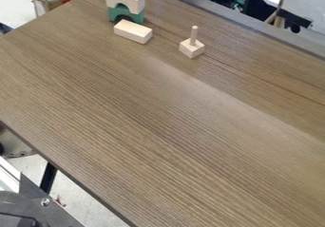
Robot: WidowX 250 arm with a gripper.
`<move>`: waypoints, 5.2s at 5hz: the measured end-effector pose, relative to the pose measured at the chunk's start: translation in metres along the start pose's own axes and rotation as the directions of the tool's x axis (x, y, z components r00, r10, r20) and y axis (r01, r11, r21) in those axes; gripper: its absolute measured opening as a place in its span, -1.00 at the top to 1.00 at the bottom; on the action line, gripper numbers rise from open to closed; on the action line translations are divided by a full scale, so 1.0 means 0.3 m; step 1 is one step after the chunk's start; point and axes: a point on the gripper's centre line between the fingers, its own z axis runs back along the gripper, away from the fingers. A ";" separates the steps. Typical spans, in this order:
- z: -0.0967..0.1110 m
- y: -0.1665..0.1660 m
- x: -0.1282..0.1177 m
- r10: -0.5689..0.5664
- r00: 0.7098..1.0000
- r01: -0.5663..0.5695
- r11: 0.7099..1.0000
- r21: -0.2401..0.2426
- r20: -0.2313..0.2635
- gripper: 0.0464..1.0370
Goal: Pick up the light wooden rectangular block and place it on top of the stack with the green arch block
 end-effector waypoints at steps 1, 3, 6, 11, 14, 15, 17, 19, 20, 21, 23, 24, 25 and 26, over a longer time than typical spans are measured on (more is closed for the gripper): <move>-0.037 0.001 -0.002 -0.001 1.000 0.001 0.999 0.035 -0.003 -0.92; -0.158 -0.058 -0.110 -0.089 0.996 0.090 0.991 0.098 -0.012 -0.92; -0.257 -0.111 -0.171 -0.133 0.987 0.136 0.990 0.030 -0.085 -0.92; -0.419 -0.167 -0.226 -0.174 0.981 0.181 0.981 0.073 -0.090 -0.92; -0.445 -0.199 -0.230 -0.173 0.979 0.181 0.981 0.074 -0.106 -0.92; -0.465 -0.203 -0.226 -0.171 0.979 0.181 0.980 0.087 -0.111 -0.92; -0.496 -0.215 -0.220 -0.163 0.980 0.176 0.978 0.110 -0.117 -0.92; -0.506 -0.229 -0.203 -0.150 0.981 0.164 0.979 0.120 -0.120 -0.92; -0.506 -0.238 -0.197 -0.147 0.982 0.161 0.980 0.114 -0.119 -0.85; -0.507 -0.238 -0.181 -0.133 0.984 0.147 0.982 0.116 -0.120 -0.29; -0.511 -0.221 -0.155 -0.104 0.987 0.120 0.985 0.127 -0.120 0.03; -0.503 -0.203 -0.151 -0.103 0.988 0.117 0.985 0.126 -0.115 0.03; -0.471 -0.169 -0.159 -0.107 0.990 0.118 0.985 0.129 -0.090 0.03; -0.374 -0.166 -0.168 -0.109 0.992 0.113 0.991 0.070 -0.059 0.03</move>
